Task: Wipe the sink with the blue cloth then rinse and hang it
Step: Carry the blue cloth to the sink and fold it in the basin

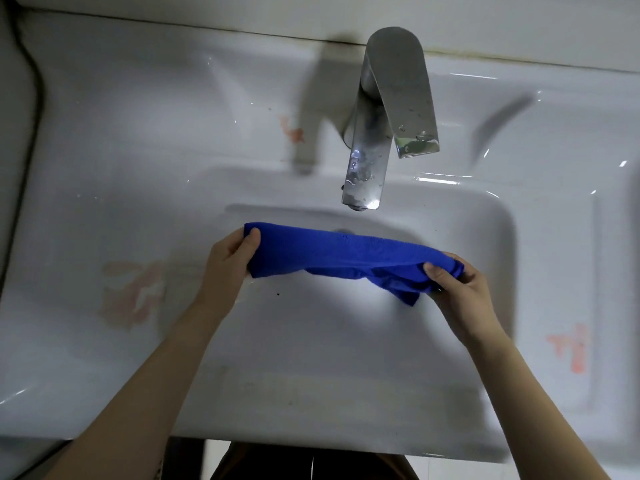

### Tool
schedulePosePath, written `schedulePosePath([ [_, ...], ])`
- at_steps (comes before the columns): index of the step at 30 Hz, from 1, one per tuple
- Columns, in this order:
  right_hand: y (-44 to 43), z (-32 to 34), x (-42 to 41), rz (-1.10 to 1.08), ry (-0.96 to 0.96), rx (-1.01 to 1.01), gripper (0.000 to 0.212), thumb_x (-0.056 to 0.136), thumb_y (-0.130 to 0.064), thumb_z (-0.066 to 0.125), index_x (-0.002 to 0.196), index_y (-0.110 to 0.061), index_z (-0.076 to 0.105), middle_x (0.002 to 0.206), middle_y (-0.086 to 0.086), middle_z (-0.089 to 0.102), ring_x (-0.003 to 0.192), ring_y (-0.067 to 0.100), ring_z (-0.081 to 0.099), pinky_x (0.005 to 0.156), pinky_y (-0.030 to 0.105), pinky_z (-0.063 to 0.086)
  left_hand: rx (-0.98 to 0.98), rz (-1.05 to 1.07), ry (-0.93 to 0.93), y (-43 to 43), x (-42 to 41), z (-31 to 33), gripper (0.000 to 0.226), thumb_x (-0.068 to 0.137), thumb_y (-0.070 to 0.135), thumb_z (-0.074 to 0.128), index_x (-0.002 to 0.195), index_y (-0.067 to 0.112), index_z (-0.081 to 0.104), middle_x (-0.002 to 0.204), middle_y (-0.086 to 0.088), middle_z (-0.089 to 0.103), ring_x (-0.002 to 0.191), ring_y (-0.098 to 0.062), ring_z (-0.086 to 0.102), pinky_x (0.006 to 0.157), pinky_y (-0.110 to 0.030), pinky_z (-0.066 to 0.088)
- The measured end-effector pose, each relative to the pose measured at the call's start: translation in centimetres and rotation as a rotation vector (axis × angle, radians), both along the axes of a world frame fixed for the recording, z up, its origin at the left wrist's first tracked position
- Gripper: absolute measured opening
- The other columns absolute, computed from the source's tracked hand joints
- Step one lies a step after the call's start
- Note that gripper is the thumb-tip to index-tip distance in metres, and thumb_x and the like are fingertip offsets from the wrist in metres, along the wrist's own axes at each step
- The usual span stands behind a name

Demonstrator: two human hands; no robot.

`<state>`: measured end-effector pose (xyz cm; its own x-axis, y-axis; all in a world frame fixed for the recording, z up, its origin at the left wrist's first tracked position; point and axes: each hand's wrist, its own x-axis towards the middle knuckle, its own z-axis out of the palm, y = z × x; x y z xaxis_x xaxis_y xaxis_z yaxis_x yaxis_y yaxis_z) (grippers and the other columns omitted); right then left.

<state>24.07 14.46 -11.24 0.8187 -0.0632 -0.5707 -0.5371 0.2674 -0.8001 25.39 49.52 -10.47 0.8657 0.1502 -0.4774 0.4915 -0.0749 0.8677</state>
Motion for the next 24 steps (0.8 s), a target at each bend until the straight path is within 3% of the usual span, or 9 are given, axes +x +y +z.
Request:
schedulePosePath([
  [2, 0.5, -0.3, 0.1, -0.054, 0.048, 0.009, 0.037, 0.082, -0.01, 0.072, 0.108, 0.014, 0.061, 0.104, 0.021, 0.069, 0.098, 0.033, 0.068, 0.081, 0.037, 0.057, 0.161, 0.02, -0.074, -0.6, -0.3, 0.3, 0.038, 0.104, 0.031, 0.045, 0.073, 0.012, 0.053, 0.06, 0.011, 0.049, 0.058, -0.003, 0.046, 0.053, -0.014, 0.036],
  [4, 0.7, -0.1, 0.2, -0.072, 0.091, 0.012, 0.028, 0.086, -0.012, 0.071, 0.098, 0.013, 0.066, 0.1, 0.02, 0.07, 0.096, 0.031, 0.069, 0.08, 0.037, 0.058, 0.267, 0.048, -0.124, -1.0, -0.5, 0.7, 0.04, 0.105, 0.029, 0.044, 0.066, 0.019, 0.042, 0.054, 0.013, 0.04, 0.051, -0.001, 0.036, 0.048, -0.012, 0.027],
  [6, 1.1, 0.2, 0.0, -0.057, 0.114, -0.111, 0.021, 0.093, -0.015, 0.066, 0.088, 0.005, 0.07, 0.088, 0.013, 0.07, 0.084, 0.024, 0.067, 0.074, 0.036, 0.057, 0.33, 0.04, -0.145, -1.1, -0.8, 1.1, 0.038, 0.105, 0.028, 0.042, 0.068, 0.021, 0.042, 0.057, 0.011, 0.041, 0.051, -0.001, 0.038, 0.048, -0.012, 0.029],
  [9, 2.1, 0.7, -0.7, 0.032, 0.026, -0.541, 0.024, 0.101, -0.026, 0.05, 0.085, -0.009, 0.054, 0.074, -0.003, 0.054, 0.065, 0.003, 0.048, 0.065, 0.031, 0.041, 0.356, 0.014, -0.132, -1.4, -1.5, 1.2, 0.034, 0.106, 0.028, 0.041, 0.073, 0.024, 0.046, 0.063, 0.007, 0.045, 0.054, -0.001, 0.044, 0.051, -0.013, 0.034],
  [11, 3.4, 1.0, -1.1, 0.072, 0.02, -0.716, 0.024, 0.103, -0.034, 0.04, 0.085, -0.019, 0.043, 0.073, -0.005, 0.048, 0.057, 0.0, 0.043, 0.058, 0.031, 0.037, 0.303, 0.043, -0.097, -1.8, -1.6, 1.0, 0.03, 0.106, 0.028, 0.04, 0.078, 0.025, 0.05, 0.07, 0.006, 0.052, 0.059, 0.002, 0.049, 0.056, -0.013, 0.038],
  [14, 4.5, 0.8, -1.0, 0.107, -0.012, -0.841, 0.022, 0.105, -0.036, 0.034, 0.088, -0.021, 0.034, 0.069, -0.004, 0.045, 0.056, 0.006, 0.041, 0.053, 0.029, 0.036, 0.313, 0.075, -0.08, -2.1, -1.7, 0.6, 0.031, 0.107, 0.029, 0.038, 0.078, 0.026, 0.051, 0.07, 0.009, 0.052, 0.059, 0.005, 0.048, 0.055, -0.01, 0.038],
  [18, 3.9, -0.2, -0.1, 0.153, -0.025, -0.841, 0.022, 0.102, -0.032, 0.044, 0.083, -0.021, 0.039, 0.067, -0.006, 0.048, 0.056, -0.002, 0.045, 0.053, 0.012, 0.038, 0.421, 0.028, -0.051, -0.8, -1.2, -0.6, 0.037, 0.105, 0.034, 0.04, 0.07, 0.025, 0.044, 0.059, 0.012, 0.047, 0.052, 0.002, 0.043, 0.052, -0.012, 0.035],
  [21, 3.6, -1.7, 0.9, 0.323, 0.005, -0.94, 0.027, 0.101, -0.035, 0.048, 0.084, -0.014, 0.046, 0.068, 0.0, 0.056, 0.06, 0.008, 0.051, 0.058, 0.032, 0.042, 0.558, -0.089, 0.008, 0.1, 0.2, -2.9, 0.032, 0.105, 0.035, 0.039, 0.078, 0.02, 0.048, 0.067, 0.008, 0.052, 0.062, -0.002, 0.051, 0.058, -0.023, 0.037],
  [24, 4.2, -3.4, 1.9, 0.49, 0.015, -1.171, 0.031, 0.103, -0.037, 0.043, 0.104, -0.007, 0.048, 0.081, 0.017, 0.067, 0.074, 0.041, 0.061, 0.066, 0.045, 0.048, 0.745, -0.219, 0.041, -0.8, 1.3, -5.2, 0.029, 0.105, 0.038, 0.034, 0.104, 0.017, 0.053, 0.079, -0.001, 0.057, 0.074, -0.028, 0.055, 0.068, -0.035, 0.038],
])
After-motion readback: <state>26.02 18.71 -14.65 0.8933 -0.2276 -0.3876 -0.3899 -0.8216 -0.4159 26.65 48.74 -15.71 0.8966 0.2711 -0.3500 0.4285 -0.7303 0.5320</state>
